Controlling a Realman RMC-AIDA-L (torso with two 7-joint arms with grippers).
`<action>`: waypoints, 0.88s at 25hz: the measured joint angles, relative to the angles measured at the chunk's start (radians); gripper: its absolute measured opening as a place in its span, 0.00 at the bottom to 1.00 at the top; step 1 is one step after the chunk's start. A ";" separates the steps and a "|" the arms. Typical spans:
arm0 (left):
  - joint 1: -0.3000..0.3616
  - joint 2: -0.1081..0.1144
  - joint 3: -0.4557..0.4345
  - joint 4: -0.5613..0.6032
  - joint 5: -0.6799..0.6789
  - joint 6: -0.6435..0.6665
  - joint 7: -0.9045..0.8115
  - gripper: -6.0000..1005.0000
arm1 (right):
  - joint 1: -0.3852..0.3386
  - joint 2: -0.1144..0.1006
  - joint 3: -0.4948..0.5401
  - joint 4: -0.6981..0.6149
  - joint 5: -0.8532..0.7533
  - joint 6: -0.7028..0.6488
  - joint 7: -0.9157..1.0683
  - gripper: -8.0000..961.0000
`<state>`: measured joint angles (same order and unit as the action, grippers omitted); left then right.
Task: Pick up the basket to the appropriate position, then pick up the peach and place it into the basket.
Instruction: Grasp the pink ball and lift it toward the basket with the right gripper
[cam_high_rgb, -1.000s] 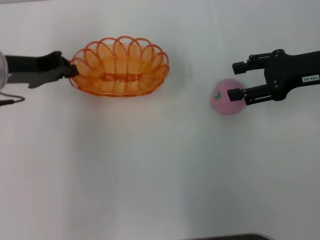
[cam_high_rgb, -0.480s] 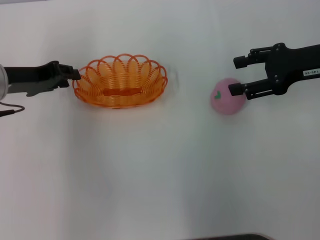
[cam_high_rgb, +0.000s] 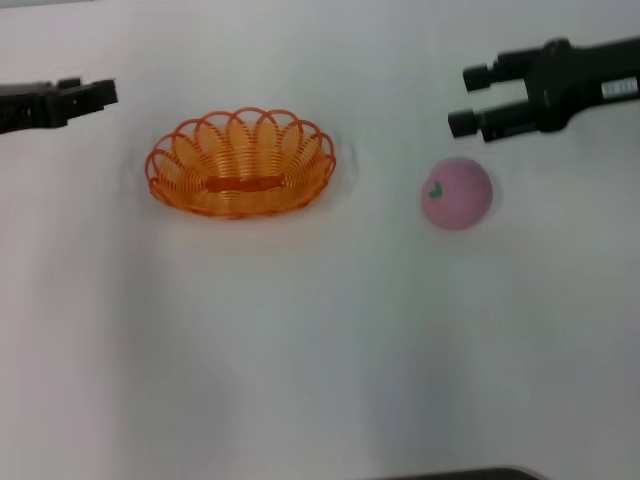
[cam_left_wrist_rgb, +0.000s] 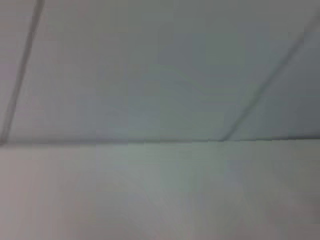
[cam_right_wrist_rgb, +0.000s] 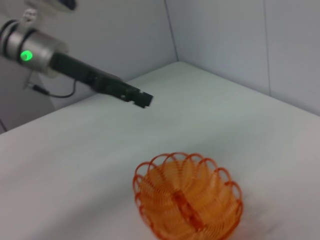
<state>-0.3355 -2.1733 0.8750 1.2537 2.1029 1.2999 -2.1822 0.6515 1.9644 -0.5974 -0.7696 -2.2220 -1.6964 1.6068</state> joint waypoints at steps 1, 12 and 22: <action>0.000 0.000 0.000 0.000 0.000 0.000 0.000 0.49 | 0.012 0.000 -0.003 -0.013 0.000 -0.008 0.030 0.86; 0.063 0.005 -0.139 -0.182 -0.175 0.345 0.687 0.72 | 0.111 -0.006 -0.020 -0.281 -0.049 -0.063 0.358 0.84; 0.050 0.006 -0.141 -0.281 -0.114 0.363 0.807 0.89 | 0.160 0.023 -0.168 -0.342 -0.325 -0.138 0.428 0.81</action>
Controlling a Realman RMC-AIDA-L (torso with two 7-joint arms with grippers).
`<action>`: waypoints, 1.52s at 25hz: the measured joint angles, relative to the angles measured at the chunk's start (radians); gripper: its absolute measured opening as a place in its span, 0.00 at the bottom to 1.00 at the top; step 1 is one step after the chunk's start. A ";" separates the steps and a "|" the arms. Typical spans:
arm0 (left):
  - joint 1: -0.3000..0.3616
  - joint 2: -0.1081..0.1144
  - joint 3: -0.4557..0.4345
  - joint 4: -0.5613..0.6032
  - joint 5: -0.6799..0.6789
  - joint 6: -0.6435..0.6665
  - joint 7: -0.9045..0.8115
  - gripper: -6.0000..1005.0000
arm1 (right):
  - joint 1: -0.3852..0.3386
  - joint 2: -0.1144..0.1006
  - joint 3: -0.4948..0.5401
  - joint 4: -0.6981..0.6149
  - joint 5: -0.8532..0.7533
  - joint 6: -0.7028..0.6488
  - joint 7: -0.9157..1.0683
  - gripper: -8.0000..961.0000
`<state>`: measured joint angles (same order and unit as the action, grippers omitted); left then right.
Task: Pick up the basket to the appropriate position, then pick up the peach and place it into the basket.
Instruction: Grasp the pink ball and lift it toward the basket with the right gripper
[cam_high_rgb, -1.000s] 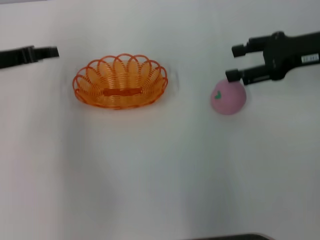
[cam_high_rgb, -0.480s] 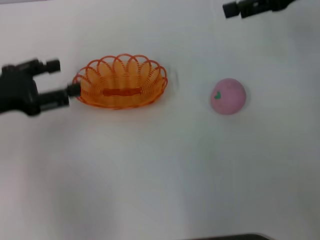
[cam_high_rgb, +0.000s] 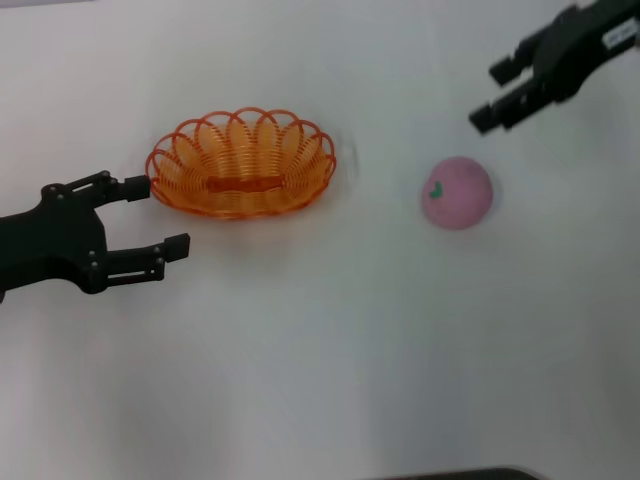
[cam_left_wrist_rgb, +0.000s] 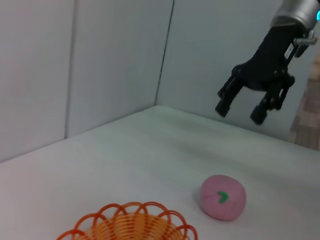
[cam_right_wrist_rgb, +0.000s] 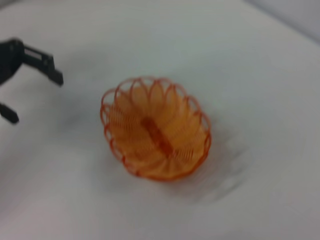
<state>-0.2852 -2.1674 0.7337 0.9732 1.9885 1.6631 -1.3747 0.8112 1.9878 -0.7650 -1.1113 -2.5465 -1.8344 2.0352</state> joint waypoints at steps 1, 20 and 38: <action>-0.002 0.001 0.000 -0.001 0.007 0.001 0.004 0.89 | -0.001 0.004 -0.031 0.000 -0.011 0.002 0.013 0.81; -0.012 0.002 0.014 -0.021 0.036 0.006 0.009 0.89 | 0.017 0.097 -0.303 0.122 -0.219 0.255 0.102 0.76; -0.012 0.001 0.003 -0.028 0.025 0.095 -0.007 0.89 | 0.041 0.101 -0.320 0.252 -0.202 0.317 0.102 0.42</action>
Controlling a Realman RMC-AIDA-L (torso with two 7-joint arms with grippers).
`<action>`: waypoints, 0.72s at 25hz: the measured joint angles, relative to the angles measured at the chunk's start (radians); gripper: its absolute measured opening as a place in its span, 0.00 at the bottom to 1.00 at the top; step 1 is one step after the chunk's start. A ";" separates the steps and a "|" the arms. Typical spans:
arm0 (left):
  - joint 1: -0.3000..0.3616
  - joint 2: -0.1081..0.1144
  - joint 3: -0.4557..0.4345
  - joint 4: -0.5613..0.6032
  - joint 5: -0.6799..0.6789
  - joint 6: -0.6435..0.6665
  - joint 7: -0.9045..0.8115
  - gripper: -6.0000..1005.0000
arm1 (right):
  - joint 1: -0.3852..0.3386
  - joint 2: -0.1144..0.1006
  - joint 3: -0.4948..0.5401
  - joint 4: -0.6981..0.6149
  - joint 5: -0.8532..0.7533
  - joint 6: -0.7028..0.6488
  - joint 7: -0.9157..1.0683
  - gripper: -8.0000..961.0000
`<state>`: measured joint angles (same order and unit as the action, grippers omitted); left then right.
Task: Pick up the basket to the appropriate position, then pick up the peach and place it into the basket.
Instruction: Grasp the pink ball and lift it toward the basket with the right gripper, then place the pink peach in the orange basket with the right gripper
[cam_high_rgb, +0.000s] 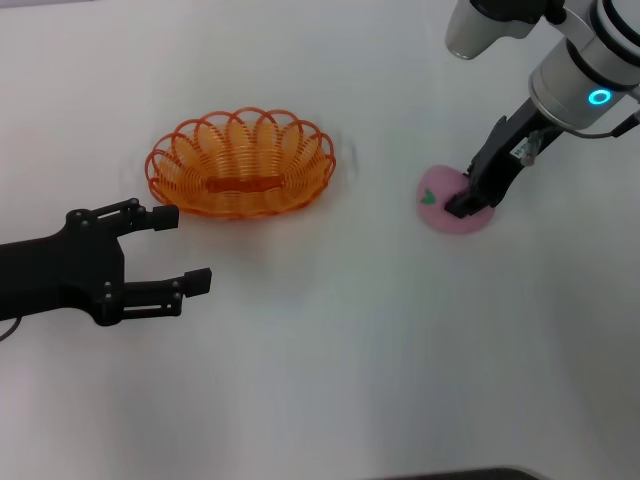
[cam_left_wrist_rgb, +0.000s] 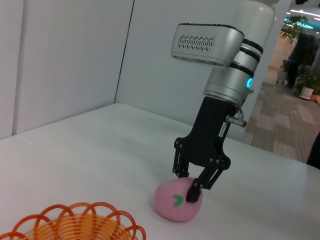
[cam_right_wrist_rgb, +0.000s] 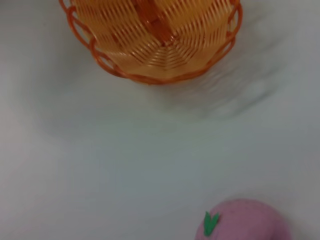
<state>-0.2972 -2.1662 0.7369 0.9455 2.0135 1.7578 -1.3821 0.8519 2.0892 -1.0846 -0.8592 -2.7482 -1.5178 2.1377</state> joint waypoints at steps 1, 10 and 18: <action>0.000 0.000 -0.001 0.000 0.000 0.000 0.000 0.89 | 0.000 0.000 0.000 -0.002 0.000 -0.001 0.000 0.39; 0.001 0.000 -0.001 -0.001 0.004 -0.003 0.000 0.89 | -0.006 -0.003 0.039 -0.123 0.096 -0.064 0.011 0.31; 0.002 0.000 0.000 0.002 0.000 0.000 -0.006 0.89 | 0.010 -0.003 0.082 -0.263 0.327 -0.052 0.015 0.31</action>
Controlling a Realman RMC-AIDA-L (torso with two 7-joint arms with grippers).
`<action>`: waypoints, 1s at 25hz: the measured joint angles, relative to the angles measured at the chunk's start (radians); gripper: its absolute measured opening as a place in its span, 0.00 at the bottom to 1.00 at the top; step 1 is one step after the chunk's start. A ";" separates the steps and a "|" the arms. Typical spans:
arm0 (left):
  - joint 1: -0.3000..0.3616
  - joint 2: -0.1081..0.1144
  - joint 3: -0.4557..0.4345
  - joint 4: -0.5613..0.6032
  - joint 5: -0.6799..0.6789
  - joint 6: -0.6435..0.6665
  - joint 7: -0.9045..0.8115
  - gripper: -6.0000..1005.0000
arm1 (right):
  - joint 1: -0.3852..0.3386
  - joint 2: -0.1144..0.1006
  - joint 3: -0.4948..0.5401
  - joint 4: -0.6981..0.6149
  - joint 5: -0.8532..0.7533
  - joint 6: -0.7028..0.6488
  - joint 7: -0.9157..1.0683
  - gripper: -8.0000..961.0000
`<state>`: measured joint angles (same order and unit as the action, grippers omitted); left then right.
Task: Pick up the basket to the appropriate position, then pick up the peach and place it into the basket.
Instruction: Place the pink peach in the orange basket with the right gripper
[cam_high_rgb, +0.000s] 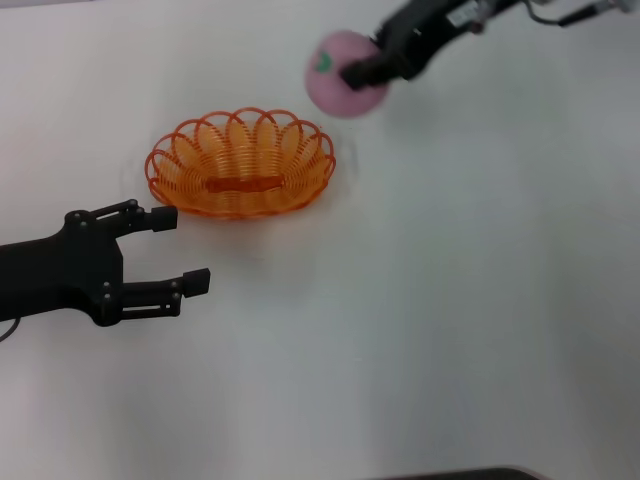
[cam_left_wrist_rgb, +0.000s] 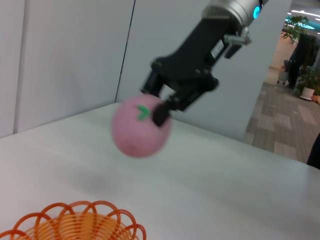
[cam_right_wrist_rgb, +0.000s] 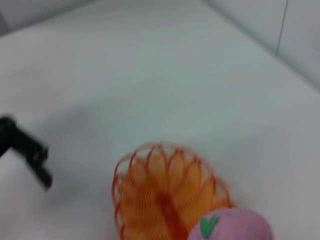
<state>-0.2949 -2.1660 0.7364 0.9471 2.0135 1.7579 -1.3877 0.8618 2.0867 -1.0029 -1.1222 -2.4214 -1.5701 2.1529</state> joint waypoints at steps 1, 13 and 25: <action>0.000 0.000 0.000 0.000 0.000 0.000 -0.003 0.89 | 0.011 0.001 -0.013 0.025 0.007 0.041 -0.003 0.31; -0.003 0.000 -0.002 -0.004 -0.011 -0.006 -0.007 0.89 | 0.122 0.006 -0.093 0.398 0.122 0.332 -0.129 0.31; -0.017 0.000 0.004 -0.017 -0.014 -0.011 -0.001 0.89 | 0.145 0.012 -0.178 0.477 0.187 0.386 -0.126 0.45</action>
<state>-0.3117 -2.1660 0.7407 0.9296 1.9990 1.7473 -1.3886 1.0067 2.0984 -1.1814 -0.6449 -2.2343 -1.1845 2.0272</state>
